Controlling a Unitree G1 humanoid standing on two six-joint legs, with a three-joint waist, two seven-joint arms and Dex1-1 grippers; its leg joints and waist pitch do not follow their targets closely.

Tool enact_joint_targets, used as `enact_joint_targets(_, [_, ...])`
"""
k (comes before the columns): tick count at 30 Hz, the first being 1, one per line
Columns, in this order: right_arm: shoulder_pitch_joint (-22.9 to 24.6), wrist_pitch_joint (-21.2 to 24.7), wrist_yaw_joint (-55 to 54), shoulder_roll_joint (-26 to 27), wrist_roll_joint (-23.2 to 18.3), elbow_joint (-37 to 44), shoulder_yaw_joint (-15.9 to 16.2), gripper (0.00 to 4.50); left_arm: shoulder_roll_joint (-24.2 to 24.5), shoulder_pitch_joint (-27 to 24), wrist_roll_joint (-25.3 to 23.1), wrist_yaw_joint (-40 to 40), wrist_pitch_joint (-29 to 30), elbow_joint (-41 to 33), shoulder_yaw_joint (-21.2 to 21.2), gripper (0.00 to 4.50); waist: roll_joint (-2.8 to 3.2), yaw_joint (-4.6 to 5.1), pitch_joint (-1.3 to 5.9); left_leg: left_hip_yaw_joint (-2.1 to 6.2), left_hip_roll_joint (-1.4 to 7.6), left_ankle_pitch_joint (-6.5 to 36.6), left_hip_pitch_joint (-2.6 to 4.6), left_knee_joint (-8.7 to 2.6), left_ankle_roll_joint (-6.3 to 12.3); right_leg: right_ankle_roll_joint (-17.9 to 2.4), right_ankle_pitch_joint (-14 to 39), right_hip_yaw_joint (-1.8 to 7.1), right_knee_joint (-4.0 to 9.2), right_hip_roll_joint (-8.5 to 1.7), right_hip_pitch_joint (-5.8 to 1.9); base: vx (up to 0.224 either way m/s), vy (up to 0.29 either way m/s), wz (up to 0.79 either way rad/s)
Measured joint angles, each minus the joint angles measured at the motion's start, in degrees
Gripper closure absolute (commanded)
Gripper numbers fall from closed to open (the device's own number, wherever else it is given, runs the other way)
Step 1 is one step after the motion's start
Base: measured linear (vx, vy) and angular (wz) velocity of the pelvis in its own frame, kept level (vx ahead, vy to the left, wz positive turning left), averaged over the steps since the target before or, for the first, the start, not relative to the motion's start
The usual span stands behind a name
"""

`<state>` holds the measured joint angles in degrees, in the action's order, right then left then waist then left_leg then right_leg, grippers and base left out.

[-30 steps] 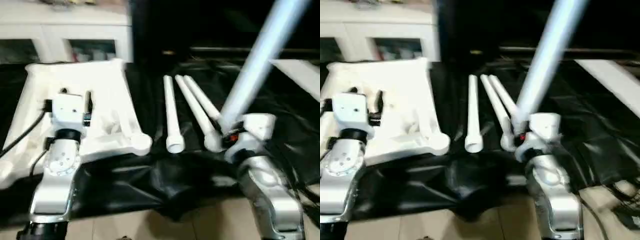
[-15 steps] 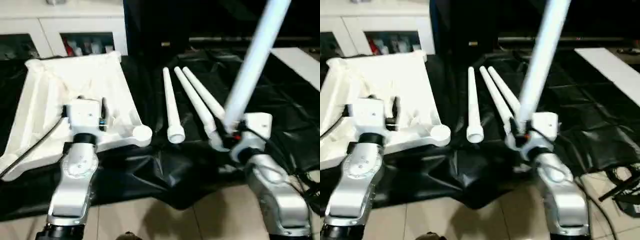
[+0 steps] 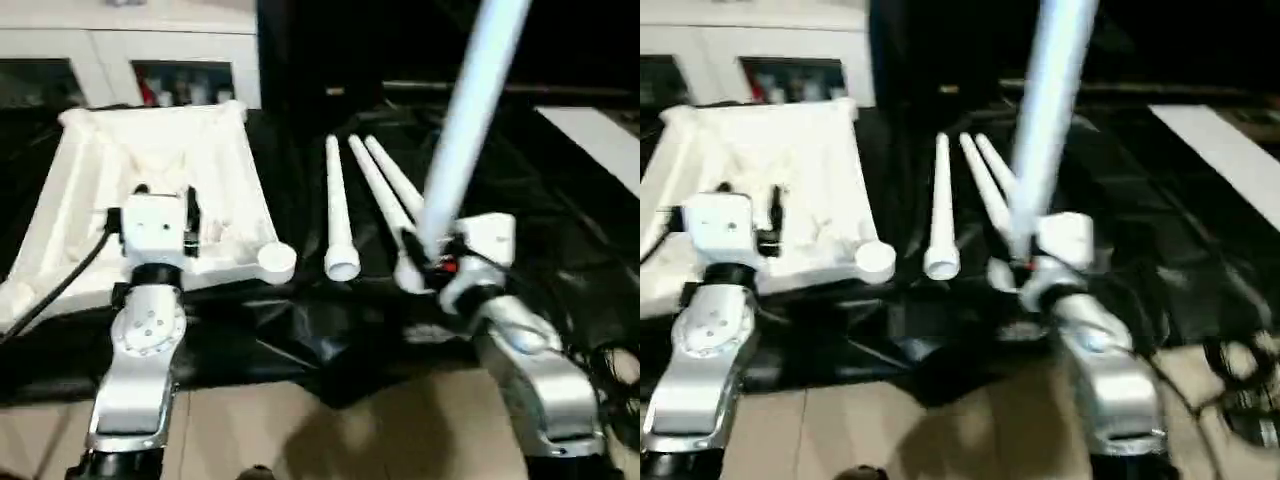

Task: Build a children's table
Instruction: Insert table leg to table base

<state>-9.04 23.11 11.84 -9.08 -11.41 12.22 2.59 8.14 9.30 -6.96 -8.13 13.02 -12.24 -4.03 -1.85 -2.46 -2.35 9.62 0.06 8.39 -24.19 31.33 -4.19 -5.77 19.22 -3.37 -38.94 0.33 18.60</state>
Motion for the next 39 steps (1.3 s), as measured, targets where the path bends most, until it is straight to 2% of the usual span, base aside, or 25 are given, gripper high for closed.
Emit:
enact_joint_targets(1, [0.1,0.0,-0.3,0.2,0.0,-0.2,-0.2,2.62,-0.4,0.0,0.5,0.0,0.1,0.0,0.0,1.58,0.1,-1.16,-0.11,-4.1,2.25,2.2,-0.97,4.57,1.5,0.1,-0.5,-0.43,0.7,0.59,-0.56,-0.011,-0.292,0.37])
enact_joint_targets(2, [0.2,0.1,-0.4,1.0,-0.3,-0.6,-0.8,2.62,-0.6,0.1,1.1,0.3,0.8,0.0,0.0,1.58,-0.66,-2.62,-0.33,-9.53,4.15,3.3,-1.4,11.32,3.03,0.3,-0.6,-0.51,0.85,0.71,-1.3,0.012,-0.266,0.09])
enact_joint_targets(3, [0.2,0.1,-0.6,1.4,-0.5,-0.5,-1.2,2.62,-0.6,0.3,1.8,0.6,0.7,0.0,0.0,1.58,-1.27,-3.19,-0.41,-11.93,4.14,3.5,-0.6,12.65,3.44,0.3,-0.7,-0.4,1.09,0.68,-1.45,0.038,-0.247,0.03])
enact_joint_targets(5, [0.2,0.1,-0.9,1.4,-0.7,-0.2,-2.2,2.62,-0.7,1.0,2.3,1.5,0.4,-0.1,0.1,1.58,-1.28,-4.27,-0.49,-14.68,3.42,3.9,1.87,9.21,4.4,0.5,-1.5,-0.53,2.01,1.29,-1.29,0.033,-0.22,0.05])
enact_joint_targets(6, [0.2,0.1,-1.3,1.5,-0.7,-0.2,-2.6,2.62,-0.5,1.5,2.3,1.8,0.4,-0.1,0.2,1.58,-0.84,-5.02,-0.44,-14.86,2.86,4.2,2.75,7.06,5.26,0.8,-1.8,-0.59,2.42,2.1,-0.86,0.02,-0.118,0.04])
enact_joint_targets(7, [0.3,0.1,-1.5,1.6,-0.7,-0.2,-2.9,2.62,-0.3,2.0,2.2,2.0,0.4,-0.1,0.3,1.58,-0.49,-5.56,-0.43,-14.81,2.91,5.3,2.79,6.31,6.96,0.8,-1.9,-0.79,2.49,2.71,-0.52,0.02,-0.118,0.04])
enact_joint_targets(10, [0.8,0.1,-1.8,1.8,-0.8,-0.3,-3.0,2.62,-0.2,2.0,2.2,2.9,0.4,0.1,0.6,1.58,0.27,-6.65,-0.4,-14.7,4.21,6.2,1.86,7.24,8.59,1.2,-1.7,-0.72,2.09,3.23,-0.41,0.005,-0.022,0.02])
enact_joint_targets(13, [0.9,0.1,-2.1,1.9,-1.0,-0.3,-3.4,2.62,-0.2,2.1,2.2,2.9,0.4,0.2,0.6,1.58,0.91,-7.4,-0.13,-14.07,5.34,6.0,0.75,8.2,8.21,2.2,-1.6,-0.11,1.85,1.88,-0.49,-0.013,0.106,-0.04])
enact_joint_targets(15, [1.2,0.1,-2.1,2.1,-1.0,-0.2,-3.9,2.62,-0.1,2.4,2.2,3.0,0.4,0.2,0.6,1.58,1.62,-7.4,0.26,-12.87,6.93,6.0,1.08,7.09,8.19,3.3,-1.7,0.27,1.83,0.65,-0.48,-0.008,0.229,0.03])
enact_joint_targets(17, [1.7,0.0,-2.2,2.3,-1.0,-0.2,-4.2,2.62,0.1,2.7,2.2,3.4,0.4,0.3,0.5,1.58,2.41,-6.92,0.61,-13.55,8.34,5.2,1.62,5.94,5.19,5.4,-1.8,0.66,1.76,-0.89,-0.39,0.006,0.292,0.07])
enact_joint_targets(18, [1.7,0.0,-2.4,2.4,-1.0,-0.3,-4.1,2.62,0.4,2.7,2.2,3.5,0.3,0.3,0.4,1.58,2.53,-6.19,0.54,-14.02,7.91,5.0,1.87,5.79,4.14,5.9,-1.7,0.71,1.16,-1.6,0.17,0.017,0.348,0.04])
enact_joint_targets(20, [1.7,-0.1,-2.6,3.6,-1.3,-0.1,-3.1,2.62,1.4,2.8,2.2,3.6,0.3,1.7,-0.8,1.58,2.8,-4.55,0.49,-15.6,5.32,5.3,1.66,6.5,5.74,6.4,-1.6,-0.31,-7.37,-4.17,4.29,-0.011,0.345,0.04])
enact_joint_targets(21, [1.8,-0.1,-2.6,3.6,-1.3,-0.1,-3.2,2.62,1.4,2.9,2.2,3.7,0.2,1.7,-0.8,1.58,2.71,-4.57,0.51,-16.35,4.87,5.2,1.47,6.52,6.52,7.5,-1.2,-0.91,-8.7,-4.11,5.81,-0.083,0.3,-0.02])
enact_joint_targets(23, [1.8,-0.1,-2.6,3.5,-1.3,-0.1,-3.3,2.62,1.4,3.0,1.5,3.5,0.2,1.9,-0.6,1.58,2.02,-4.15,0.4,-18.02,3.34,4.7,0.72,6.29,7.72,8.9,-1.0,-2.38,-7.29,-3.67,7.22,-0.091,0.262,-0.07])
enact_joint_targets(24, [1.9,-0.1,-2.6,3.5,-1.3,-0.1,-3.3,2.62,1.4,3.0,0.5,3.1,0.2,1.9,-0.5,1.58,1.27,-3.97,0.3,-18.82,2.24,4.5,0.57,6.11,8.21,8.8,-1.1,-2.18,-5.25,-3.54,6.84,-0.111,0.152,-0.06])
enact_joint_targets(25, [1.9,-0.2,-2.6,3.2,-1.3,-0.1,-3.4,2.62,1.3,3.1,-0.4,2.5,0.2,2.0,-0.1,1.58,0.51,-3.88,0.0,-19.71,1.44,4.4,0.46,6.07,8.34,4.5,-2.7,-0.91,-3.71,-3.57,6.21,-0.111,0.152,-0.06])
enact_joint_targets(27, [2.6,-0.2,-2.7,2.7,-1.3,-0.3,-4.2,2.62,0.5,3.1,-1.1,2.2,0.3,2.0,1.1,1.58,1.03,-4.54,-0.39,-18.61,1.88,5.1,0.5,7.43,7.18,4.3,-3.6,-0.56,-2.6,-4.04,5.98,-0.11,0.128,-0.09])
enact_joint_targets(28, [2.4,-0.2,-2.7,2.4,-1.3,-0.5,-4.6,2.62,0.0,2.9,-1.1,2.0,0.5,2.0,1.2,1.58,2.46,-4.0,-1.01,-15.35,4.11,6.6,1.18,9.13,3.64,4.6,-4.6,-2.61,-1.14,-4.37,4.76,-0.105,0.129,-0.22])
enact_joint_targets(29, [2.4,-0.2,-2.6,2.8,-1.3,-0.6,-4.4,2.62,0.2,2.9,-1.1,1.8,0.7,2.1,1.1,1.58,3.87,-2.67,-1.37,-14.71,5.79,6.6,1.06,9.25,3.57,5.1,-4.0,-3.12,-0.34,-3.42,3.65,-0.117,0.141,-0.12])
enact_joint_targets(31, [2.4,-0.2,-2.6,3.2,-1.3,-0.6,-4.2,2.62,0.5,3.1,-1.2,1.7,0.6,2.0,1.0,1.58,4.18,-1.99,-1.23,-14.54,6.83,6.1,0.64,8.6,2.75,5.7,-3.0,-2.12,-5.2,-2.59,4.47,-0.125,0.133,0.22])
enact_joint_targets(32, [2.4,-0.2,-2.6,3.2,-1.3,-0.6,-4.2,2.62,0.4,3.0,-1.2,1.7,0.6,2.0,1.0,1.58,4.26,-1.99,-0.95,-14.42,7.29,5.8,0.35,7.71,2.38,5.7,-3.0,-2.11,-6.04,-2.59,4.36,-0.1,0.062,0.05])
enact_joint_targets(34, [1.8,-0.2,-2.5,3.1,-1.4,-0.5,-4.2,2.62,-0.1,2.8,-1.1,1.6,0.5,1.9,0.2,1.58,3.61,-2.1,-0.48,-14.26,7.4,4.0,-0.01,6.23,3.08,5.6,-3.0,-1.84,-3.54,-2.91,2.98,-0.096,-0.012,-0.06])
enact_joint_targets(35, [1.5,-0.2,-2.5,3.1,-1.4,-0.5,-4.2,2.62,-0.1,2.7,-1.1,1.5,0.5,2.0,-0.1,1.58,2.82,-2.27,-0.14,-14.47,6.94,3.3,-0.37,5.96,3.05,5.6,-3.1,-1.4,-0.22,-3.83,1.74,-0.107,-0.05,-0.15])
enact_joint_targets(36, [1.5,-0.3,-2.5,2.7,-1.4,-0.4,-4.2,2.62,-0.3,2.7,-1.1,1.5,0.4,2.0,-0.2,1.58,1.62,-2.39,0.31,-14.6,6.4,3.0,-0.61,5.91,2.69,7.9,-3.7,-0.8,0.88,-4.64,1.32,-0.105,-0.096,-0.21])
enact_joint_targets(39, [2.2,-0.2,-2.4,1.5,-1.4,-0.7,-4.8,2.62,-1.8,2.4,-0.7,1.6,0.4,2.0,1.1,1.58,1.26,-2.92,-0.03,-15.8,6.29,2.9,-0.02,3.67,2.53,7.2,-4.3,-0.84,1.05,-5.52,2.36,-0.097,-0.103,-0.16])
